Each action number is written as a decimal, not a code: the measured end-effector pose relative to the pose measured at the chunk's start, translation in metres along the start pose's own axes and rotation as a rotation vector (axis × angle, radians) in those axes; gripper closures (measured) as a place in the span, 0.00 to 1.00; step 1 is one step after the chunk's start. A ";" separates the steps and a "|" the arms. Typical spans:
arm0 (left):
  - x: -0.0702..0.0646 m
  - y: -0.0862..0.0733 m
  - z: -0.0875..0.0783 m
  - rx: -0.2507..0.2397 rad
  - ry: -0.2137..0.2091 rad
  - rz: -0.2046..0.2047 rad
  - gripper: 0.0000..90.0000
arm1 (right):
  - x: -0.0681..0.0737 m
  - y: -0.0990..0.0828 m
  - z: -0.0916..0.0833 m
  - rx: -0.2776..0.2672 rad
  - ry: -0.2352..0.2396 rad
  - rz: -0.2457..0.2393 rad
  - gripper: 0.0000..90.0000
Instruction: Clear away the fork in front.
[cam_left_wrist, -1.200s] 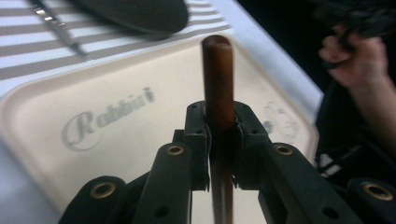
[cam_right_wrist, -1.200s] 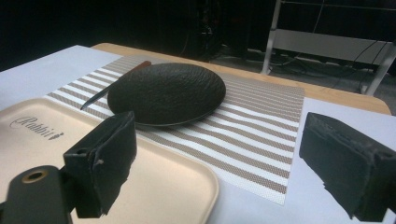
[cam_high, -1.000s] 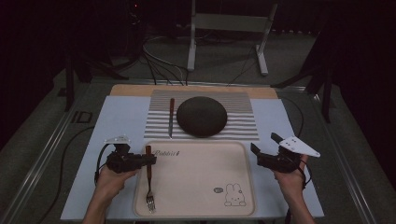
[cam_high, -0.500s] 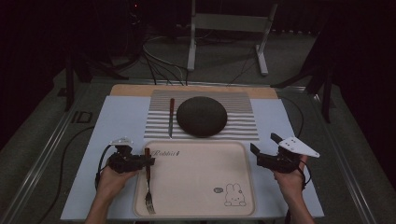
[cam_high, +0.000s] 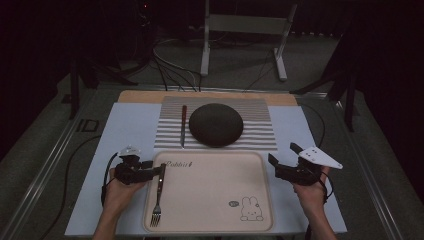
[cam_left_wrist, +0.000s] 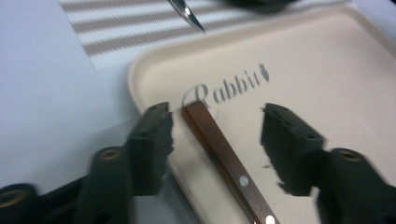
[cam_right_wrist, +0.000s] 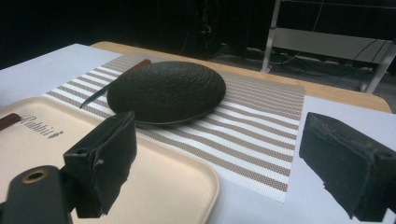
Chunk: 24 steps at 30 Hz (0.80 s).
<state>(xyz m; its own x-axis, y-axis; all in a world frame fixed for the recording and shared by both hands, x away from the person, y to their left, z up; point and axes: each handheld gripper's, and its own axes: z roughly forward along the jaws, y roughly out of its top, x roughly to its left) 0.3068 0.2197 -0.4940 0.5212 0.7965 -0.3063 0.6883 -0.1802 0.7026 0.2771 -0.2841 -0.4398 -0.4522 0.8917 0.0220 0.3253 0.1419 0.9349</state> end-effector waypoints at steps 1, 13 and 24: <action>-0.001 0.001 -0.002 -0.023 0.010 -0.001 0.39 | 0.000 0.000 0.000 0.000 0.000 0.000 0.12; -0.012 0.010 -0.034 -0.283 0.108 0.017 0.06 | 0.001 -0.001 0.000 -0.003 0.008 0.001 0.12; -0.016 0.012 -0.059 -0.437 0.154 0.049 0.00 | 0.003 -0.006 -0.003 -0.005 0.011 0.000 0.12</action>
<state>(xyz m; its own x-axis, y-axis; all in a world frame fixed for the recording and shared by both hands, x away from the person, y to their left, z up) 0.2766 0.2388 -0.4426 0.4441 0.8756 -0.1900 0.3700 0.0139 0.9289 0.2716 -0.2839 -0.4441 -0.4614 0.8868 0.0257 0.3209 0.1398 0.9367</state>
